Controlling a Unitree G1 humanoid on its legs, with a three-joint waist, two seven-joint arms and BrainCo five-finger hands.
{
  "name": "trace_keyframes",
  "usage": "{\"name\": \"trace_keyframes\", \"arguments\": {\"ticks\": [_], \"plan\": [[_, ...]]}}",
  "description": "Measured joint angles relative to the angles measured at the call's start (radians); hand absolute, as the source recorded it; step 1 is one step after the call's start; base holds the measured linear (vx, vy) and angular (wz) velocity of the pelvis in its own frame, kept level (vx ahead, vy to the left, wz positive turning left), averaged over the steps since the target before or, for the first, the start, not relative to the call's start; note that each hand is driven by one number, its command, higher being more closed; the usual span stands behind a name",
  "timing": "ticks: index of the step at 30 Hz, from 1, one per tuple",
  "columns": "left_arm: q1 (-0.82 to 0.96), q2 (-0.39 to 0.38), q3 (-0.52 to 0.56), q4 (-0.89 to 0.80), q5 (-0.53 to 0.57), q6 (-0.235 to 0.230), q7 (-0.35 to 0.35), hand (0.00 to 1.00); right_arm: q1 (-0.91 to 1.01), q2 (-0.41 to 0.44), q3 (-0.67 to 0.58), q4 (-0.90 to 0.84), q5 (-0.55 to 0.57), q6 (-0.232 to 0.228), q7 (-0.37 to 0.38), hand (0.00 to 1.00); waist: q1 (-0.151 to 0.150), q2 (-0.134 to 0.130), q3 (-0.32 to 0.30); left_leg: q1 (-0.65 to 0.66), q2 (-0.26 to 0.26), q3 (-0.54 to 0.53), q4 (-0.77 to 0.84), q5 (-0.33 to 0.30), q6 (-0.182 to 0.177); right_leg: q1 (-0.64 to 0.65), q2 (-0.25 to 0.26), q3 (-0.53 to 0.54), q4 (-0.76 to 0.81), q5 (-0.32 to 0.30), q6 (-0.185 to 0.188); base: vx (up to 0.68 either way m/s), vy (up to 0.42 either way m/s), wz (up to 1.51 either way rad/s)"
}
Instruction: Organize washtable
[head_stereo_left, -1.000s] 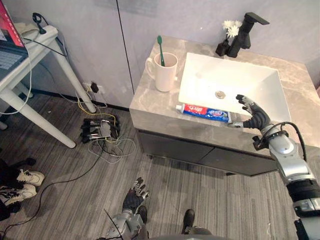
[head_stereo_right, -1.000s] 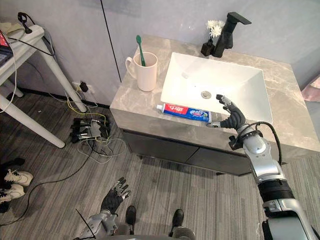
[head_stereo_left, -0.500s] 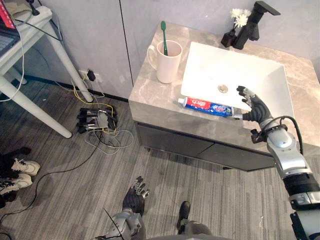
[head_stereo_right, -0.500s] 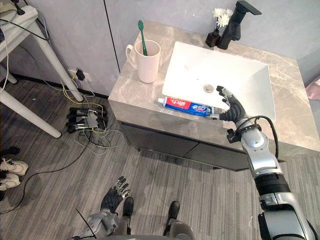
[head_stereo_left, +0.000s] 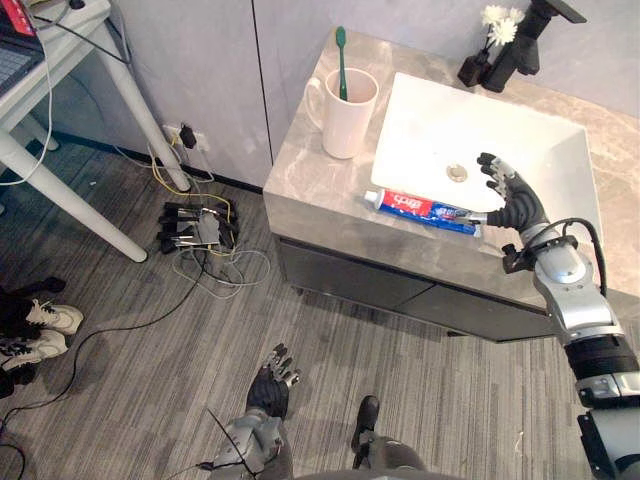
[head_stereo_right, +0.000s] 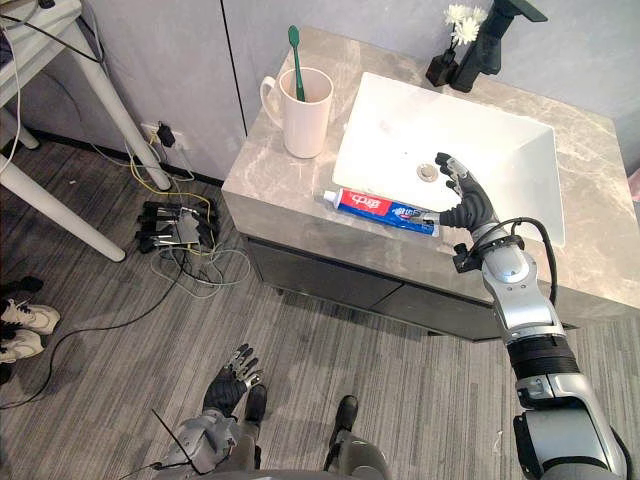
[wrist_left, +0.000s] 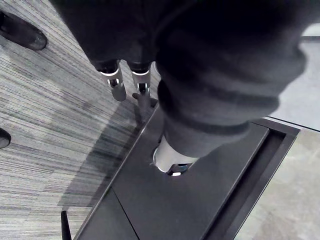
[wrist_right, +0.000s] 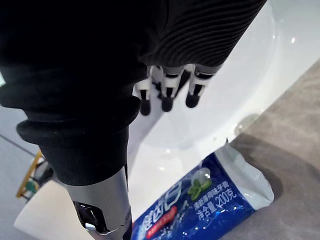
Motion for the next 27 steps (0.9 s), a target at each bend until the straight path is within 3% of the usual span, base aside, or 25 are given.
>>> {"name": "trace_keyframes", "arguments": {"ticks": [17, 18, 27], "plan": [[-0.028, 0.018, 0.004, -0.016, -0.001, 0.0, 0.003, 0.0, -0.016, 0.0, 0.011, 0.005, -0.002, 0.002, 0.001, 0.0, 0.001, -0.002, 0.042, -0.052, -0.002, -0.01, 0.026, 0.006, 0.001, -0.032, -0.001, -0.003, -0.004, 0.018, -0.006, 0.01, 0.001, 0.02], [-0.029, 0.018, 0.003, -0.032, -0.001, -0.001, 0.003, 0.0, -0.016, 0.0, 0.016, 0.008, -0.002, 0.002, 0.001, 1.0, 0.0, -0.002, 0.048, -0.054, -0.002, -0.013, 0.026, 0.006, 0.001, -0.032, 0.0, -0.005, -0.004, 0.018, -0.006, 0.01, -0.001, 0.05], [-0.03, 0.018, 0.003, -0.048, -0.001, -0.001, 0.004, 0.0, -0.043, 0.0, 0.028, 0.008, -0.005, 0.0, 0.001, 1.0, 0.001, -0.004, 0.061, -0.066, 0.003, -0.015, 0.025, 0.003, 0.001, -0.044, 0.005, -0.004, -0.004, 0.018, -0.006, 0.01, -0.001, 0.0]]}}
